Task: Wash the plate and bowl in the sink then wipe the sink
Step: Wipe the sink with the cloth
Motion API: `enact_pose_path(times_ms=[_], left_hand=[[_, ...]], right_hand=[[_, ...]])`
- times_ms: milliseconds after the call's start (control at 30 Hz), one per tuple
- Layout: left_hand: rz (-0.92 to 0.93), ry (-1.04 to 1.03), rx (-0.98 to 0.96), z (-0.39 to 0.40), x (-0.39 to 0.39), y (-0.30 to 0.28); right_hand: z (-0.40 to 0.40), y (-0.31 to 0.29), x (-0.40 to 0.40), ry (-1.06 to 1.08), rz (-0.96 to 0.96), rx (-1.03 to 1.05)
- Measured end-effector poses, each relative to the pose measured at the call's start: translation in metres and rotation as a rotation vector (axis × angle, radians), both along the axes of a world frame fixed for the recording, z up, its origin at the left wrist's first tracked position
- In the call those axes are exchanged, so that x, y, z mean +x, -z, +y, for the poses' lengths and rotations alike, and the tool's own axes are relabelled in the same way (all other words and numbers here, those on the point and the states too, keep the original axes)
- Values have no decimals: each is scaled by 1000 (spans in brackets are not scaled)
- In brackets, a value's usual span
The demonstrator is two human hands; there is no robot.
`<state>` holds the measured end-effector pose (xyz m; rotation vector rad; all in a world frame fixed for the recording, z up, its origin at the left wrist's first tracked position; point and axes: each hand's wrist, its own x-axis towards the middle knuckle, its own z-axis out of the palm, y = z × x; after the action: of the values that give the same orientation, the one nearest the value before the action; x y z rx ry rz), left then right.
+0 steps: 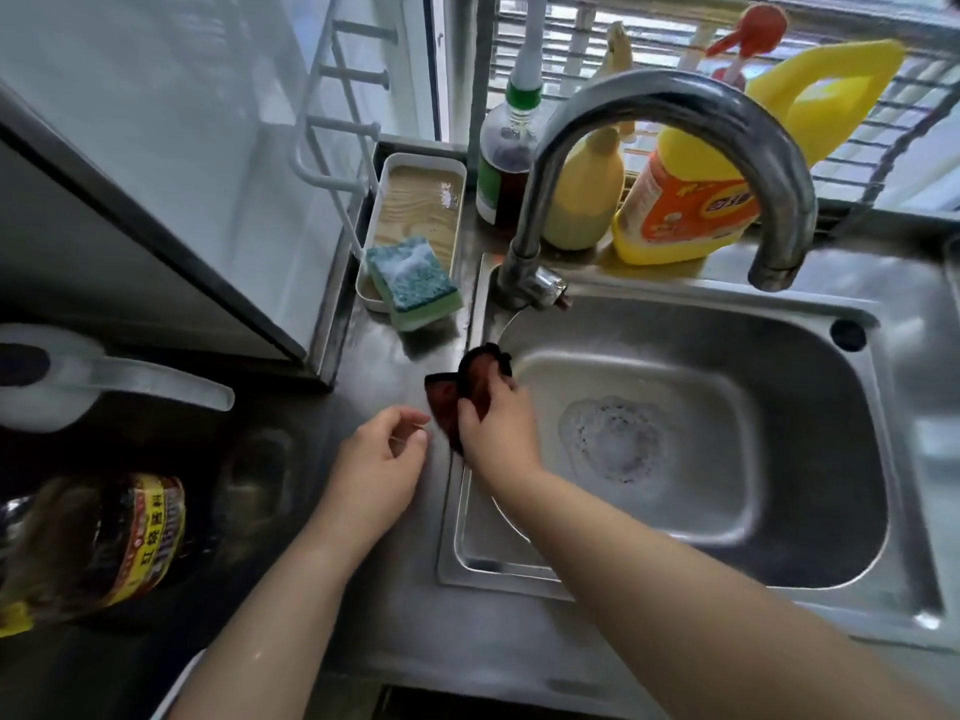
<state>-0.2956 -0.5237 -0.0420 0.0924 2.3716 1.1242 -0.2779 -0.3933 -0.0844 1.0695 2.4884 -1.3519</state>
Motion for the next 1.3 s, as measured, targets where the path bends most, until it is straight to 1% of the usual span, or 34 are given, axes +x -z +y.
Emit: enact_pose_path(times_ms=[100,167,267,333,367,500,567,733,800,833,933,1000,1033,1100,1133,1167,1200,1233,1300], left_hand=[[-18,9,-12,5,-3,5],[-10,8,-28,7,-2,8],[17,25,-73,11,3,10],[23,5,-66,18,7,12],[25,-6,-52,23,9,12],[26,-41,-12,40,14,12],[12,-71,-4,43,14,13],[4,-107,-15,43,23,20],[29,-129,-11,44,28,23],[47,-141,-10,45,29,23],[118,-187,-47,51,33,22],[161,-201,-76,55,34,19],[177,-205,-75,58,34,17],[191,-217,-54,65,34,12],[185,-227,-39,69,35,9],[183,-233,-26,73,35,7],[191,-235,-19,77,35,5],[204,-237,-17,79,36,5],[211,-248,-8,78,35,3]], right_hand=[[18,2,-37,100,35,-27],[25,2,-45,123,59,-53],[15,3,-8,51,117,-106],[7,5,16,64,161,-154],[10,9,15,89,180,-167],[40,12,-25,221,217,-238],[49,12,-36,248,258,-279],[64,22,-27,200,352,-218],[73,30,-23,221,349,-195],[79,35,-21,296,333,-224],[114,39,-8,635,340,-422],[146,34,12,730,368,-510],[162,30,23,762,403,-603],[184,17,44,815,460,-866],[190,13,52,816,446,-956],[190,12,56,778,387,-985],[186,11,57,692,298,-969],[177,10,58,561,194,-912],[146,6,62,214,-28,-732]])
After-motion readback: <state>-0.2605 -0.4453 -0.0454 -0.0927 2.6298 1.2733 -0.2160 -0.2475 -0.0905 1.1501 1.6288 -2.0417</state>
